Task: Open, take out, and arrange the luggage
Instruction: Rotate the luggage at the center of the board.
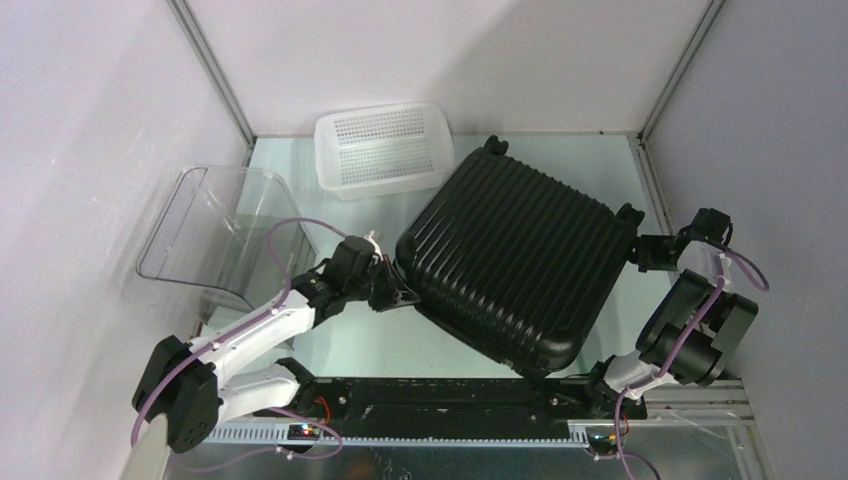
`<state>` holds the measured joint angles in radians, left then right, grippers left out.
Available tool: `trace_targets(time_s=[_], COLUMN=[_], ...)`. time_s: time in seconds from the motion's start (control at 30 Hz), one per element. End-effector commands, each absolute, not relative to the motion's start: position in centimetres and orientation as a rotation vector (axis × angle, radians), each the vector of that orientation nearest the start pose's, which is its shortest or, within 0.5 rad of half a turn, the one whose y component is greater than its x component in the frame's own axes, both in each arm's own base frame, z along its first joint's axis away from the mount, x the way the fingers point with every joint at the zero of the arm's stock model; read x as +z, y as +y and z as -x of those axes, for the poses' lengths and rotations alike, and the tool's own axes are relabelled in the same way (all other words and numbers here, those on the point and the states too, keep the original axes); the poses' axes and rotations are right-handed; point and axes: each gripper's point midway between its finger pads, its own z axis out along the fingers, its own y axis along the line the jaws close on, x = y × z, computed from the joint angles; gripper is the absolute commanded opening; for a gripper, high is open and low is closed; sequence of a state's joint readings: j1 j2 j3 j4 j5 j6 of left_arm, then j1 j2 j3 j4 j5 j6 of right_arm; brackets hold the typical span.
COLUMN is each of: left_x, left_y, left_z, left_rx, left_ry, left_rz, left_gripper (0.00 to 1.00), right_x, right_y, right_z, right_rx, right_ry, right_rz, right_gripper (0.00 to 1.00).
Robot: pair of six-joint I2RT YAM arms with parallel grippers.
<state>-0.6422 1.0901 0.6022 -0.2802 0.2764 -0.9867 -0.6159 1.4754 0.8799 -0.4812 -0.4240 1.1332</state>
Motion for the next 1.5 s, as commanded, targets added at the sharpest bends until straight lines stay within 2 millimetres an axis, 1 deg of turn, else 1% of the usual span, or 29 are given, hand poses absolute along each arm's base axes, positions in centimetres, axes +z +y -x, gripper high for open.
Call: trace_targets(time_s=[0.0,0.07,0.13,0.27,0.3,0.33,0.37,0.4,0.43,0.47,0.5,0.53,0.63,0.73,0.77,0.8,0.83,0.87,0.9,0.93,1.0,1.07,1.13,1.17,1.2,1.23,1.33,1.37,1.47], left_x=[12.0,11.8,12.0,12.9,13.3,13.6,14.0,14.4,15.0,15.6,16.3,16.8,19.3,21.1,21.8,21.0,22.6,23.1,24.2,24.1,26.3,26.9,26.7,26.2,26.1,25.6,25.0,24.9,24.9], left_y=[-24.2,-24.1,-24.1,-24.0,-24.1,-24.4,-24.9,-25.3,-25.9,-26.5,-27.2,-27.6,-30.2,-32.3,-33.0,-33.3,-33.7,-34.0,-34.2,-34.3,-34.4,-33.6,-32.4,-31.9,-31.5,-31.1,-30.4,-30.5,-30.2], left_z=[-18.0,-18.0,-18.3,-19.5,-20.1,-20.4,-21.1,-21.4,-22.2,-22.7,-23.7,-24.4,-27.7,-30.1,-31.4,-32.3,-33.4,-34.6,-35.3,-35.9,-36.5,-36.2,-35.6,-35.2,-34.5,-34.0,-32.0,-31.2,-29.4], left_rx=[-1.061,-1.059,-1.057,-1.015,-1.015,-1.027,-1.033,-1.047,-1.056,-1.077,-1.084,-1.079,-1.128,-1.152,-1.131,-1.107,-1.087,-1.077,-1.078,-1.074,-1.084,-1.040,-0.982,-0.954,-0.945,-0.928,-0.900,-0.895,-0.866], left_ry=[2.500,2.508,2.501,2.474,2.469,2.462,2.459,2.449,2.443,2.424,2.408,2.392,2.323,2.301,2.296,2.317,2.282,2.270,2.247,2.251,2.214,2.222,2.248,2.272,2.282,2.307,2.334,2.342,2.340], left_rz=[-0.079,-0.068,-0.061,-0.054,-0.050,-0.059,-0.062,-0.078,-0.084,-0.095,-0.099,-0.092,-0.114,-0.156,-0.178,-0.182,-0.207,-0.210,-0.228,-0.229,-0.248,-0.263,-0.262,-0.263,-0.267,-0.271,-0.303,-0.321,-0.350], left_gripper=[0.00,0.00,0.00,0.00,0.00,0.00,0.01,0.04,0.05,0.09,0.10,0.13,0.17,0.25,0.27,0.29,0.31,0.32,0.34,0.36,0.45,0.55,0.61,0.63,0.63,0.64,0.65,0.65,0.66], right_x=[13.1,13.3,13.1,12.2,12.7,11.8,12.4,12.2,12.2,12.3,11.8,12.4,11.7,12.0,11.9,12.0,12.0,12.0,12.0,12.1,12.4,12.8,13.6,14.6,15.7,16.3,19.8,20.6,24.1], right_y=[-13.5,-13.2,-12.7,-12.0,-12.6,-12.4,-13.5,-13.4,-14.7,-14.7,-15.8,-16.5,-16.8,-16.2,-15.9,-15.5,-15.3,-15.1,-14.8,-14.5,-14.1,-14.1,-14.6,-14.6,-15.2,-15.0,-15.7,-15.4,-15.3], right_z=[-38.4,-38.9,-38.7,-36.9,-36.2,-35.1,-34.2,-32.8,-31.7,-30.3,-28.7,-27.2,-24.4,-23.9,-23.9,-24.1,-24.2,-24.2,-24.2,-24.4,-24.5,-24.2,-23.5,-23.2,-23.1,-22.7,-22.3,-22.2,-22.6], right_rx=[-1.174,-1.258,-1.257,-1.175,-1.167,-1.143,-1.122,-1.092,-1.041,-1.005,-0.943,-0.904,-0.825,-0.856,-0.866,-0.871,-0.864,-0.839,-0.828,-0.818,-0.794,-0.699,-0.535,-0.485,-0.421,-0.387,-0.214,-0.188,-0.146], right_ry=[-2.655,-2.691,-2.692,-2.644,-2.625,-2.567,-2.542,-2.511,-2.472,-2.460,-2.397,-2.373,-2.283,-2.290,-2.298,-2.321,-2.334,-2.356,-2.366,-2.398,-2.454,-2.528,-2.586,-2.628,-2.656,-2.696,-2.861,-2.908,-3.163], right_rz=[2.449,2.384,2.354,2.380,2.433,2.466,2.540,2.578,2.658,2.691,2.772,2.842,2.949,2.950,2.932,2.912,2.904,2.896,2.888,2.871,2.838,2.805,2.792,2.777,2.801,2.778,2.746,2.719,2.591], right_gripper=[0.00,0.00,0.00,0.00,0.00,0.00,0.00,0.00,0.00,0.00,0.00,0.00,0.00,0.00,0.00,0.00,0.00,0.00,0.00,0.00,0.00,0.00,0.09,0.20,0.28,0.32,0.43,0.44,0.57])
